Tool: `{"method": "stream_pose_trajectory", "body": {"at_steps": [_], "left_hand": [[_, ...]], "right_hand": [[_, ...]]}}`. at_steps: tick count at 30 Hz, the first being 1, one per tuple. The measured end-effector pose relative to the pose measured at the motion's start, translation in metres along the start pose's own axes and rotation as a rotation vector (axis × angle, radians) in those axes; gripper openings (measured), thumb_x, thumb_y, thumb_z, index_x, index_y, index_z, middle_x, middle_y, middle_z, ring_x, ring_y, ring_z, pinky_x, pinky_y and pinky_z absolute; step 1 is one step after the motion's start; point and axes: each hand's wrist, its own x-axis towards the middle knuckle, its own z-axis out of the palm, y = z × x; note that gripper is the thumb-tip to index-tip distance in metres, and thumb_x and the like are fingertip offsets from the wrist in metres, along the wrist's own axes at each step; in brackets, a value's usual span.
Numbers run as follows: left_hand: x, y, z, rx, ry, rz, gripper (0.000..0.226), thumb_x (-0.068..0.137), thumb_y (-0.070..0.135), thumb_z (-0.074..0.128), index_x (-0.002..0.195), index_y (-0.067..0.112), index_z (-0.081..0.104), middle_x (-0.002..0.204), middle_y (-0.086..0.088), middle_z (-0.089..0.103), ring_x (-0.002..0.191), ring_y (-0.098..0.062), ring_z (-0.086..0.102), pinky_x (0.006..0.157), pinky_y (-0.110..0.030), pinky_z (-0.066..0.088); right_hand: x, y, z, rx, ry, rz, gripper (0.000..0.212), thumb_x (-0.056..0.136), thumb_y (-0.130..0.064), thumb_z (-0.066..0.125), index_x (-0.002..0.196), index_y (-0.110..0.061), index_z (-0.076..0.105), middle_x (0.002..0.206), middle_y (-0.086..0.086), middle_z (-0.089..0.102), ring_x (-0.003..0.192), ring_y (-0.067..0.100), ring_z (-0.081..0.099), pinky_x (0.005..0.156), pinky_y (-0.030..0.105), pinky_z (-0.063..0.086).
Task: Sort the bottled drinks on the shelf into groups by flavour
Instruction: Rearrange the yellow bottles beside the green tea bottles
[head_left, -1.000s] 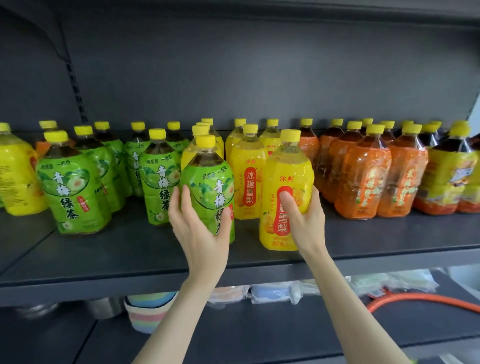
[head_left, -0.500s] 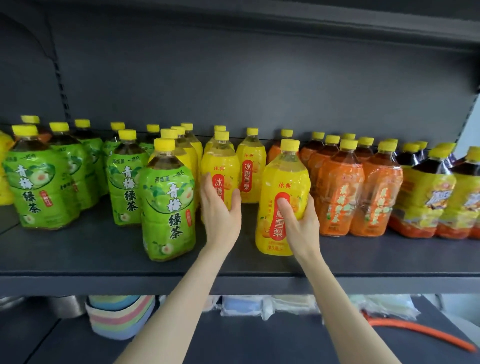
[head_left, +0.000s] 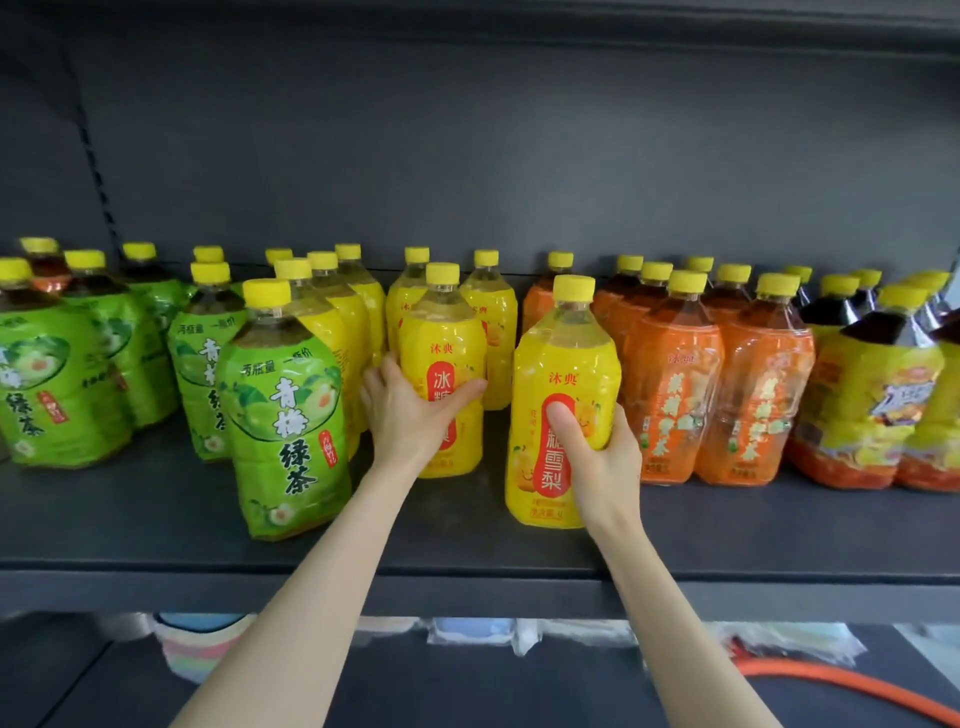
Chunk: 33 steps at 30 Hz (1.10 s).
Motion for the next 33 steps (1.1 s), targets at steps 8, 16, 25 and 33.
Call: {"method": "stream_pose_trajectory", "body": {"at_steps": [8,16,25,33], "left_hand": [[-0.006,0.005,0.022,-0.486,-0.226,0.061,0.083,0.079,0.049,0.059,0.142,0.016,0.014,0.137,-0.005,0.042,0.118,-0.015,0.049,0.094,-0.031,0.045],[0.011,0.014,0.051,-0.542,-0.251,-0.038,0.070,0.090,0.039,0.055,0.145,0.022,0.015,0.133,0.001,0.042,0.116,-0.013,0.044,0.092,-0.031,0.041],[0.030,0.009,0.069,-0.558,-0.220,-0.047,0.071,0.089,0.041,0.055,0.147,0.020,0.020,0.139,-0.006,0.044,0.125,-0.021,0.045,0.098,-0.036,0.042],[0.031,0.005,0.069,-0.568,-0.224,-0.045,0.070,0.089,0.043,0.055,0.147,0.022,0.022,0.139,-0.005,0.045,0.125,-0.020,0.045,0.098,-0.037,0.042]], "right_hand": [[-0.001,-0.006,-0.018,-0.044,0.069,-0.040,0.042,0.067,-0.054,0.066,0.104,-0.037,0.054,0.101,-0.013,0.066,0.085,-0.003,0.067,0.061,0.010,0.051],[-0.001,-0.004,-0.016,-0.070,0.100,-0.051,0.042,0.067,-0.052,0.063,0.106,-0.040,0.051,0.101,-0.014,0.066,0.086,0.000,0.067,0.062,0.011,0.051],[0.000,0.000,-0.015,-0.066,0.115,-0.053,0.042,0.067,-0.051,0.063,0.107,-0.039,0.052,0.105,-0.012,0.067,0.088,0.000,0.068,0.064,0.012,0.052],[0.004,0.006,-0.016,-0.090,0.128,-0.050,0.049,0.070,-0.052,0.062,0.115,-0.036,0.051,0.107,-0.013,0.067,0.090,0.001,0.068,0.065,0.014,0.054]]}}
